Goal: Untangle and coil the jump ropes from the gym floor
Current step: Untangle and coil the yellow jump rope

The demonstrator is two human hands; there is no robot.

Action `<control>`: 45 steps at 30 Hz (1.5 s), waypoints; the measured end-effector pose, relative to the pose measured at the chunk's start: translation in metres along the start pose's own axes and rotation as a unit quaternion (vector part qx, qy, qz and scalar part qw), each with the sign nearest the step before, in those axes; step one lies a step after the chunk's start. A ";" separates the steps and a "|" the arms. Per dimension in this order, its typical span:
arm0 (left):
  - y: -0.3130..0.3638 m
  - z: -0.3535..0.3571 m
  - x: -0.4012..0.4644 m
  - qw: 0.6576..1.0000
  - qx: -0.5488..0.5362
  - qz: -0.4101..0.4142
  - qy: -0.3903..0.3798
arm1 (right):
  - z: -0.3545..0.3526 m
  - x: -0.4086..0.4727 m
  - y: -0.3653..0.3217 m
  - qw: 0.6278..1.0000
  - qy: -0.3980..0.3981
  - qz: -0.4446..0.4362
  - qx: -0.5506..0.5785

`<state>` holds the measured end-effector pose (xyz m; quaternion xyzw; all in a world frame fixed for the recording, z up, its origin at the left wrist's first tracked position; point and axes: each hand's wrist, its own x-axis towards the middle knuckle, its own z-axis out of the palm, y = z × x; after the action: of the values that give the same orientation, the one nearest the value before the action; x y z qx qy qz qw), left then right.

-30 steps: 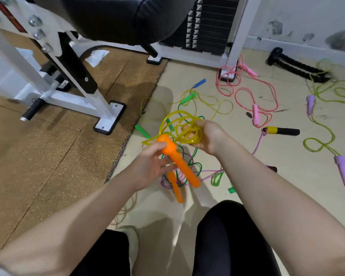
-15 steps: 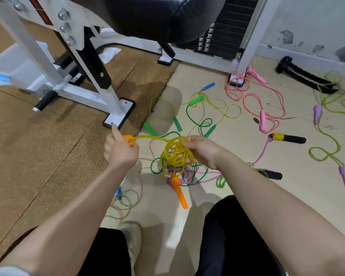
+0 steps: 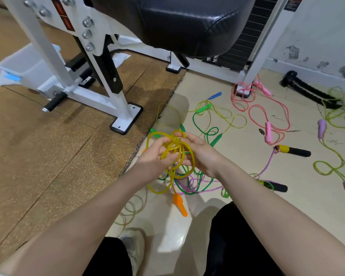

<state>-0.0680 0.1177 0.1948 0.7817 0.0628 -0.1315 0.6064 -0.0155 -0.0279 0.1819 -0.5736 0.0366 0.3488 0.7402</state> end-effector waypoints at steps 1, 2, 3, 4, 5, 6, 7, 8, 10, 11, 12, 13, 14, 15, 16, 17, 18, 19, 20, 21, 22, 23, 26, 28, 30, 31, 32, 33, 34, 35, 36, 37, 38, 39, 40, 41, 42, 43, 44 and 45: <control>0.002 0.000 0.001 1.000 0.001 0.007 0.007 | 0.002 0.000 0.000 1.000 0.007 -0.007 -0.016; 0.005 -0.002 0.002 1.000 0.008 0.018 0.018 | 0.003 0.000 -0.001 0.999 0.008 -0.017 -0.035; 0.007 -0.004 0.004 0.999 0.014 0.029 0.030 | 0.003 0.000 -0.002 0.998 0.003 -0.027 -0.054; 0.008 -0.008 0.006 0.998 0.025 0.039 0.038 | 0.003 0.000 -0.003 0.997 -0.006 -0.033 -0.069; 0.009 -0.011 0.007 0.997 0.028 0.046 0.046 | 0.003 0.000 -0.004 0.996 -0.017 -0.036 -0.076; 0.010 -0.013 0.007 0.997 0.027 0.049 0.055 | 0.004 0.000 -0.006 0.995 -0.025 -0.039 -0.083; 0.011 -0.014 0.006 0.997 0.019 0.049 0.062 | 0.005 0.001 -0.007 0.994 -0.025 -0.045 -0.099; 0.013 -0.014 0.006 0.997 0.015 0.046 0.061 | 0.007 0.000 -0.008 0.990 -0.016 -0.057 -0.127; 0.019 -0.014 0.004 0.998 0.026 0.032 0.045 | 0.008 0.002 -0.009 0.973 0.016 -0.090 -0.213; 0.022 -0.016 0.003 0.998 0.041 0.023 0.037 | 0.007 0.003 -0.009 0.959 0.029 -0.111 -0.259; 0.024 -0.019 0.003 0.997 0.064 0.012 0.034 | 0.006 0.005 -0.008 0.944 0.038 -0.129 -0.301; 0.026 -0.023 0.002 0.995 0.095 -0.002 0.035 | 0.004 0.007 -0.008 0.926 0.045 -0.144 -0.346; 0.027 -0.027 0.002 0.991 0.129 -0.014 0.034 | 0.003 0.007 -0.009 0.903 0.052 -0.157 -0.397; 0.028 -0.032 0.001 0.988 0.150 -0.025 0.031 | 0.003 0.007 -0.011 0.876 0.059 -0.169 -0.448; 0.027 -0.036 0.000 0.987 0.153 -0.034 0.028 | 0.003 0.005 -0.012 0.856 0.061 -0.183 -0.479; 0.027 -0.039 -0.002 0.989 0.142 -0.039 0.024 | 0.003 0.004 -0.014 0.849 0.056 -0.194 -0.489; 0.026 -0.041 -0.004 0.990 0.132 -0.041 0.018 | 0.003 0.001 -0.016 0.847 0.050 -0.204 -0.488; 0.025 -0.043 -0.005 0.990 0.135 -0.041 0.010 | 0.001 0.000 -0.016 0.848 0.048 -0.209 -0.485; 0.024 -0.044 -0.006 0.988 0.150 -0.040 0.002 | 0.000 -0.002 -0.017 0.850 0.046 -0.209 -0.481; 0.022 -0.045 -0.007 0.985 0.169 -0.039 -0.003 | -0.001 -0.003 -0.016 0.851 0.046 -0.205 -0.482; 0.019 -0.044 -0.007 0.982 0.185 -0.035 -0.001 | 0.001 -0.003 -0.016 0.849 0.044 -0.201 -0.486; 0.016 -0.044 -0.007 0.979 0.200 -0.029 0.006 | 0.003 -0.003 -0.016 0.848 0.042 -0.198 -0.490; 0.009 -0.040 -0.006 0.960 0.275 -0.004 0.046 | 0.012 -0.003 -0.012 0.845 0.046 -0.197 -0.495; 0.006 -0.039 -0.007 0.956 0.284 0.023 0.065 | 0.012 -0.001 -0.009 0.848 0.059 -0.213 -0.482; 0.009 -0.036 -0.012 0.964 0.254 0.046 0.066 | 0.009 -0.003 -0.011 0.843 0.083 -0.213 -0.486; 0.011 -0.033 -0.014 0.965 0.250 0.056 0.062 | 0.008 -0.004 -0.014 0.826 0.101 -0.211 -0.513; 0.012 -0.030 -0.015 0.963 0.255 0.066 0.060 | 0.007 -0.005 -0.016 0.807 0.121 -0.206 -0.541; 0.012 -0.027 -0.015 0.960 0.262 0.077 0.064 | 0.007 -0.006 -0.018 0.800 0.136 -0.202 -0.548; 0.013 -0.025 -0.015 0.957 0.265 0.089 0.073 | 0.008 -0.006 -0.019 0.808 0.146 -0.200 -0.534; 0.013 -0.023 -0.015 0.956 0.263 0.100 0.083 | 0.010 -0.007 -0.020 0.823 0.148 -0.195 -0.513; 0.014 -0.021 -0.015 0.956 0.259 0.106 0.092 | 0.012 -0.009 -0.019 0.843 0.149 -0.185 -0.483; 0.015 -0.021 -0.014 0.959 0.246 0.104 0.095 | 0.012 -0.010 -0.018 0.872 0.147 -0.173 -0.434; 0.016 -0.021 -0.014 0.966 0.221 0.096 0.095 | 0.013 -0.012 -0.015 0.907 0.138 -0.164 -0.364; 0.018 -0.022 -0.015 0.974 0.192 0.082 0.090 | 0.014 -0.013 -0.013 0.936 0.118 -0.159 -0.290; 0.019 -0.022 -0.016 0.980 0.168 0.067 0.079 | 0.015 -0.014 -0.010 0.956 0.092 -0.158 -0.231; 0.018 -0.023 -0.016 0.984 0.155 0.057 0.066 | 0.017 -0.015 -0.008 0.965 0.069 -0.160 -0.197; 0.016 -0.024 -0.015 0.987 0.144 0.050 0.056 | 0.019 -0.014 -0.004 0.969 0.056 -0.165 -0.177; 0.012 -0.024 -0.014 0.990 0.124 0.047 0.049 | 0.022 -0.014 0.000 0.967 0.057 -0.179 -0.171; 0.012 -0.024 -0.015 0.994 0.090 0.047 0.042 | 0.024 -0.013 0.003 0.963 0.070 -0.199 -0.171; 0.012 -0.023 -0.016 0.997 0.048 0.049 0.037 | 0.025 -0.012 0.006 0.955 0.090 -0.219 -0.178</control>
<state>-0.0773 0.1382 0.2154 0.8163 0.0411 -0.0754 0.5712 -0.0370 -0.0108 0.1912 -0.7192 -0.0858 0.1261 0.6778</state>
